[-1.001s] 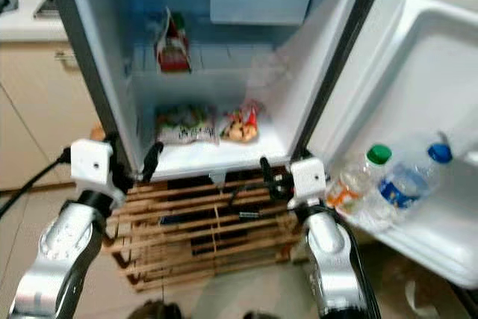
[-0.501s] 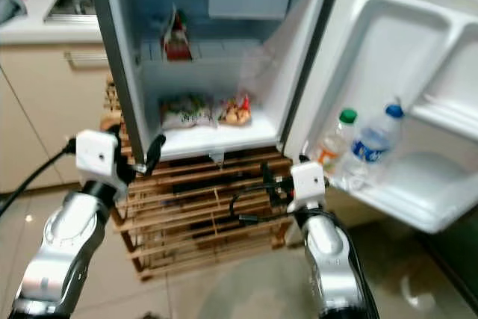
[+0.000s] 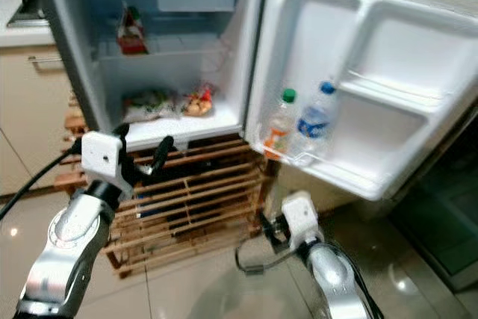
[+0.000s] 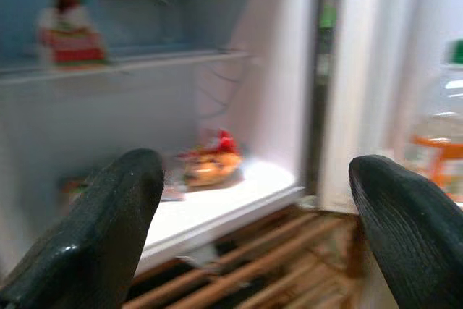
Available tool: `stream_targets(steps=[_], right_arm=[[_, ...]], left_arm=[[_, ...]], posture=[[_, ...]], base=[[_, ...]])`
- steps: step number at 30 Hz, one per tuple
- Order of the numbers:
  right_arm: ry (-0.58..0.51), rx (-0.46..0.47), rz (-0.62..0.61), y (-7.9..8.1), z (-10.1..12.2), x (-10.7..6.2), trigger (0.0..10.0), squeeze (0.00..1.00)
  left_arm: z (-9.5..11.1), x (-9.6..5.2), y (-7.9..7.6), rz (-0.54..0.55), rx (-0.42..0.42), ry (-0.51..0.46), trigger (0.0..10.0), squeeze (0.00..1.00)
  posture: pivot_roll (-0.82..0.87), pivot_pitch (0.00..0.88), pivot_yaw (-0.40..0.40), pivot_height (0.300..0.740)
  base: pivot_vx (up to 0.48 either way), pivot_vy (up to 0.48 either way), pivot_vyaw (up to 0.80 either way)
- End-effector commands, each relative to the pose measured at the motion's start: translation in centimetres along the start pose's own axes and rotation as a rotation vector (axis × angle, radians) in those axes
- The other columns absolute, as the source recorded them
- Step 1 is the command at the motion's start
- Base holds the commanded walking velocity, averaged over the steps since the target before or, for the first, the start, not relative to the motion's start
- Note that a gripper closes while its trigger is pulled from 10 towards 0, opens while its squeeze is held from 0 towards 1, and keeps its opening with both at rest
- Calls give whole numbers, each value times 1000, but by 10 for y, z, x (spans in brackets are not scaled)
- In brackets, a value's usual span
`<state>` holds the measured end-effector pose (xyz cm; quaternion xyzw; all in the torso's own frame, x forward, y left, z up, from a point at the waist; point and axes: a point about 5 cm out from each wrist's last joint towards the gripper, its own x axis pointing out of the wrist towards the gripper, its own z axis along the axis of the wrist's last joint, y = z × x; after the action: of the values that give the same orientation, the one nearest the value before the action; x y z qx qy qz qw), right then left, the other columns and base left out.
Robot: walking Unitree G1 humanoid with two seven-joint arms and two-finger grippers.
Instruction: Restocking fridge
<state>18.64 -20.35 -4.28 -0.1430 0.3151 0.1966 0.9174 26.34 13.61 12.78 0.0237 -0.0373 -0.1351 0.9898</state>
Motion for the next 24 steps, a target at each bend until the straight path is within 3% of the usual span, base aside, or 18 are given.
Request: stream_targets(steps=[1,5,12,14,17,20,24], right_arm=[[80,-29,-68,-9,-16,-4,10000,0],[206,15,-403,-49,-34,-16,10000,0],[420,127,-621,-89,-49,-33,10000,0],[379,51,-768,-122,-27,-38,10000,0],[281,-49,-880,-148,11,-34,10000,0],[227,-77,-929,-165,42,-32,10000,0],[218,-46,-947,-170,54,-30,10000,0]], left_arm=[[-1,2,6,9,0,8,10000,0],[-8,4,18,86,-39,45,10000,0],[-21,6,21,140,-26,114,10000,0],[-45,1,35,233,44,255,10000,0],[-76,-13,51,318,66,463,10000,0],[-95,-27,60,361,44,595,10000,0],[-104,-33,58,354,34,651,10000,0]], posture=[[-86,0,-24,740],[-101,0,-14,740],[-99,0,-11,740],[-91,0,-5,740],[-85,0,-3,740],[-73,0,-11,740],[-63,0,-14,740]], base=[[0,-431,0],[286,-381,0],[337,-204,0],[0,0,0],[0,0,0],[0,0,0],[0,0,0]])
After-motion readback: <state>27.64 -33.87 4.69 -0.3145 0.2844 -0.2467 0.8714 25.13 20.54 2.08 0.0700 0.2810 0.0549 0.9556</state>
